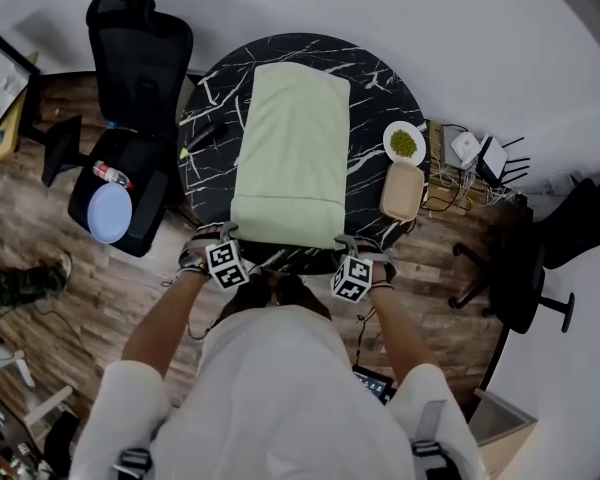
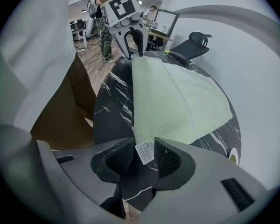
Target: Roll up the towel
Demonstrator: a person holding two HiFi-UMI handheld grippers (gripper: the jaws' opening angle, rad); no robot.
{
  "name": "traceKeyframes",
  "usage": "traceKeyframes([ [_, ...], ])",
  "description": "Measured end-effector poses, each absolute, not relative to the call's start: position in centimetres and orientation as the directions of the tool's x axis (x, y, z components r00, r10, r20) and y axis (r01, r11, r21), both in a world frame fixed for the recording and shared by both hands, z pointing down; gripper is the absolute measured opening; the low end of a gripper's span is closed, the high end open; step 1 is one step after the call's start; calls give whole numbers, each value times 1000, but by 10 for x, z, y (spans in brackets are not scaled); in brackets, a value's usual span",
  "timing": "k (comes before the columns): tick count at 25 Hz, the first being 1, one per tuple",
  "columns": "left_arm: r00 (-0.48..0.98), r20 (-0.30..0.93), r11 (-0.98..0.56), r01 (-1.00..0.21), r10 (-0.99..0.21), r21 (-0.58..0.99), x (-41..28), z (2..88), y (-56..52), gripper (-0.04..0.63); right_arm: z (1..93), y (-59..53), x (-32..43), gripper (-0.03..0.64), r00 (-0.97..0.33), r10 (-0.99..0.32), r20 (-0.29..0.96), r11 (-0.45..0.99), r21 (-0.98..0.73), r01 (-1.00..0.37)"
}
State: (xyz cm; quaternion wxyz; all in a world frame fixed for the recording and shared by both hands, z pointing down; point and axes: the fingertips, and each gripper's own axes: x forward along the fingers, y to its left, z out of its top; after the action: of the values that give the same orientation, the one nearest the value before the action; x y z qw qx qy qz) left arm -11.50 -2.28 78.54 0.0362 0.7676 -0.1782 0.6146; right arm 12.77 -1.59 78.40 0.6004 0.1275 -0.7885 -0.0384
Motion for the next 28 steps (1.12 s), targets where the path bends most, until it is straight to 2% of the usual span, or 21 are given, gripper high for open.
traceKeyframes([
  [10, 134, 969, -935, -317, -207, -156, -117, 797, -26, 101, 795, -16, 130, 115, -225, -229, 947, 967, 195, -163],
  [11, 133, 971, -938, -313, -201, -152, -117, 798, -25, 96, 795, -17, 130, 101, -224, -238, 945, 964, 202, -170],
  [13, 132, 970, -939, -307, -204, -156, -117, 798, -26, 86, 795, -19, 131, 23, -220, -262, 940, 956, 221, -194],
  [15, 129, 963, -930, -318, -235, -184, -119, 797, -28, 23, 794, -19, 131, 17, -219, -268, 938, 951, 221, -217],
  [22, 142, 959, -928, -321, -247, -191, -126, 790, -21, 15, 784, -7, 131, 12, -241, -248, 938, 953, 192, -233],
  [28, 169, 974, -964, -246, -150, -106, -129, 781, 26, 15, 767, 45, 127, 11, -280, -169, 945, 964, 100, -246],
])
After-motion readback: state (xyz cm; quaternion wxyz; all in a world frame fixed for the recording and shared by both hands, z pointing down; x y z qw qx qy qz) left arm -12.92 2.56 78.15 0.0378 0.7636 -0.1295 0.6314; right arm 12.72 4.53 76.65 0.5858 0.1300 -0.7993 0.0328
